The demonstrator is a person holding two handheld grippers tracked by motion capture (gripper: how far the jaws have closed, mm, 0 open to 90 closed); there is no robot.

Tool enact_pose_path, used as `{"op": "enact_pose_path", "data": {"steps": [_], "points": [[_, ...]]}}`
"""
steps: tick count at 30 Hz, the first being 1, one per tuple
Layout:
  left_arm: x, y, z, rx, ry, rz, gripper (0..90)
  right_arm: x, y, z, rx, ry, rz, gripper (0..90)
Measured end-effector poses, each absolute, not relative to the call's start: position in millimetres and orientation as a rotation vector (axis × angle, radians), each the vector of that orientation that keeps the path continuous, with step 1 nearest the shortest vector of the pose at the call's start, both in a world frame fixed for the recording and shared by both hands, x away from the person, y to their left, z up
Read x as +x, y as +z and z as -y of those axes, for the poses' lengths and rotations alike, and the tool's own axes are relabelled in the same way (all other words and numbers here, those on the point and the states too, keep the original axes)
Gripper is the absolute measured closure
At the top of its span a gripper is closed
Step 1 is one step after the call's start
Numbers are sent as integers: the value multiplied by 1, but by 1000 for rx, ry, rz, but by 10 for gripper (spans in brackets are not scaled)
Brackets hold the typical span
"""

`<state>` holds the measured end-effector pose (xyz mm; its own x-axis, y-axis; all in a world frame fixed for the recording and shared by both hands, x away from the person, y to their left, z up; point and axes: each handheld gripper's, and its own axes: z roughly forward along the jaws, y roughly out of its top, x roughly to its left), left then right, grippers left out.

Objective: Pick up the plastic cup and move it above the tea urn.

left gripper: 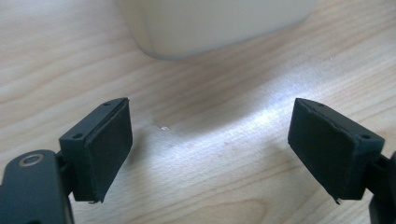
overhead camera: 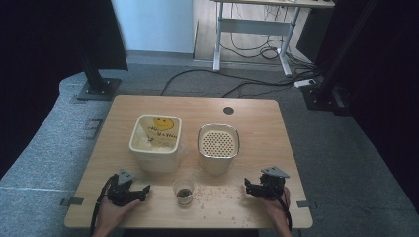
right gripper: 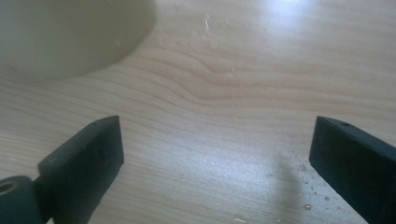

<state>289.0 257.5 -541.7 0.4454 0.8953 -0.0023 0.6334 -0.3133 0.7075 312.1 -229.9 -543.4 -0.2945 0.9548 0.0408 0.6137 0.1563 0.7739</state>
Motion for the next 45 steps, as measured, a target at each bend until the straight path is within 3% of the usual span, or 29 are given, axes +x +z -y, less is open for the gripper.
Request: {"op": "enact_pose_path", "data": {"steps": [12,22,35,38,40,45], "points": [[285,-534,-269,2038,542,-1284,146,289,-528,204,1332,1162,-2018,130],[284,-534,-265,2061,518,-1253,150,266,-522,128,1101,1442,-2202,164],[283,-535,-266,2059,491,-1251,151,262,-524,50,891,1511,-2373,165],[283,-535,-267,2059,491,-1250,151,268,-530,36,885,1491,-2371,202],[282,-534,-268,2049,498,-1248,157,272,-533,31,885,1505,-2336,283],[282,-534,-269,2036,495,-1257,161,271,-531,35,876,1507,-2296,317]]}}
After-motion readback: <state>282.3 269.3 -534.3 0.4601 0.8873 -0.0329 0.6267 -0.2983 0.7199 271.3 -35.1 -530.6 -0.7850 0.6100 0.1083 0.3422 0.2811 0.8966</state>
